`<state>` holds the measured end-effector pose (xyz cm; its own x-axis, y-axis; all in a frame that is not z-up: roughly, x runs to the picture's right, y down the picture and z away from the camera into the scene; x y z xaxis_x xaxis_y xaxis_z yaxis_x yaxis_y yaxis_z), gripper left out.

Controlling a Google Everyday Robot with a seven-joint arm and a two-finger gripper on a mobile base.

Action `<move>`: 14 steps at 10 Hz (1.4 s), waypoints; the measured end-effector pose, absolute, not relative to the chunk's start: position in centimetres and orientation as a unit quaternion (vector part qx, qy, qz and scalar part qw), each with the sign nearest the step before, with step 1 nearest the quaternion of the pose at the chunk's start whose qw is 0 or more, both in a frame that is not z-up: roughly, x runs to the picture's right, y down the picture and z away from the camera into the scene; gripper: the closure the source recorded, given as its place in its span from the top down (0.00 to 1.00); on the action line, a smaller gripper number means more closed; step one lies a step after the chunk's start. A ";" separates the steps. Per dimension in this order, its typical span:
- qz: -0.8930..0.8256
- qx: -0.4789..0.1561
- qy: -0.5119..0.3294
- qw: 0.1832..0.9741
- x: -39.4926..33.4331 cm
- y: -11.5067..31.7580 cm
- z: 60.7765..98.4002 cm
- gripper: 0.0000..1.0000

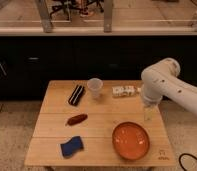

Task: Move the arm in a circular motion

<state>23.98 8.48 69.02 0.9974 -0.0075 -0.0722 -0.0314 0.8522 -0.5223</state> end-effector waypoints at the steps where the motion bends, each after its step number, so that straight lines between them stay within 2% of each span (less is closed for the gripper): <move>1: 0.005 -0.273 0.036 0.961 23.4 8.5 69.0 0.80; 14: -0.004 -0.274 0.036 0.961 22.7 7.6 69.9 0.80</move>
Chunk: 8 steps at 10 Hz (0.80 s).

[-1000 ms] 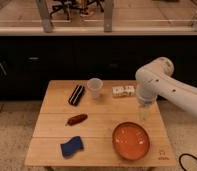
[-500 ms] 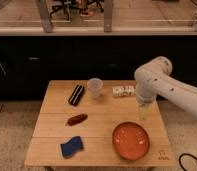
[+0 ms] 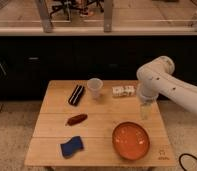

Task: Move the arm in a circular motion

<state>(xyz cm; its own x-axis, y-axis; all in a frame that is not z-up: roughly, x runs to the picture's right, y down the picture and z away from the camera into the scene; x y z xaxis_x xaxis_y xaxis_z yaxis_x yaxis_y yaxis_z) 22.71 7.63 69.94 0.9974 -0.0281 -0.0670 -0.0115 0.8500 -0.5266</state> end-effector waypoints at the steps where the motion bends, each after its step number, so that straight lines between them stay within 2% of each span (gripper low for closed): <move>1: -0.008 -0.274 0.034 0.961 21.8 7.5 70.1 0.80; 8: -0.007 -0.275 0.031 0.961 22.7 7.5 70.3 0.80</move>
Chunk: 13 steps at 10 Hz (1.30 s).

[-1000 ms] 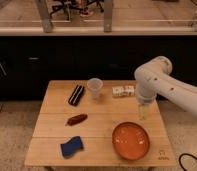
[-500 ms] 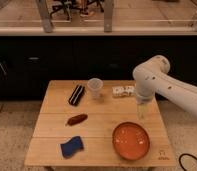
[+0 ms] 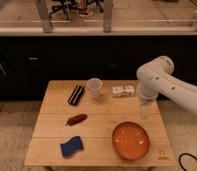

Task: Move the arm in a circular motion

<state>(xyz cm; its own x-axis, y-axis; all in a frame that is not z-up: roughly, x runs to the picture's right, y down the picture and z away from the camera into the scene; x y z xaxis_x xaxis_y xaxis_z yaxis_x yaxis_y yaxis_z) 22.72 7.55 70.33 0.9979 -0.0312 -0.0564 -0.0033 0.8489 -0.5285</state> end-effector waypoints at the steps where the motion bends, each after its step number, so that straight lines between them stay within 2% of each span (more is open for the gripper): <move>1: -0.007 -0.274 0.031 0.961 22.6 7.5 70.4 0.80; 8: -0.010 -0.277 0.032 0.960 22.3 7.5 70.5 0.80; 13: -0.015 -0.278 0.033 0.960 24.7 7.7 70.5 0.80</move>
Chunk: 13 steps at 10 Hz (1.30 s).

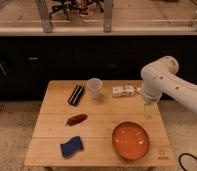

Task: Move the arm in a circular motion

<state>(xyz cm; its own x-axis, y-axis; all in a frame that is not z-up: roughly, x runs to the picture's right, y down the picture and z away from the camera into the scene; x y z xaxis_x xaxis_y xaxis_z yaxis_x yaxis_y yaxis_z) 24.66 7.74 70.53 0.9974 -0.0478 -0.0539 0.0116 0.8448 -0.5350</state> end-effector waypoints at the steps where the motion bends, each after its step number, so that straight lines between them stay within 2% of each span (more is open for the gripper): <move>1: -0.015 -0.278 0.032 0.960 23.8 7.7 70.5 0.80; 13: -0.023 -0.280 0.039 0.959 24.3 7.5 70.7 0.80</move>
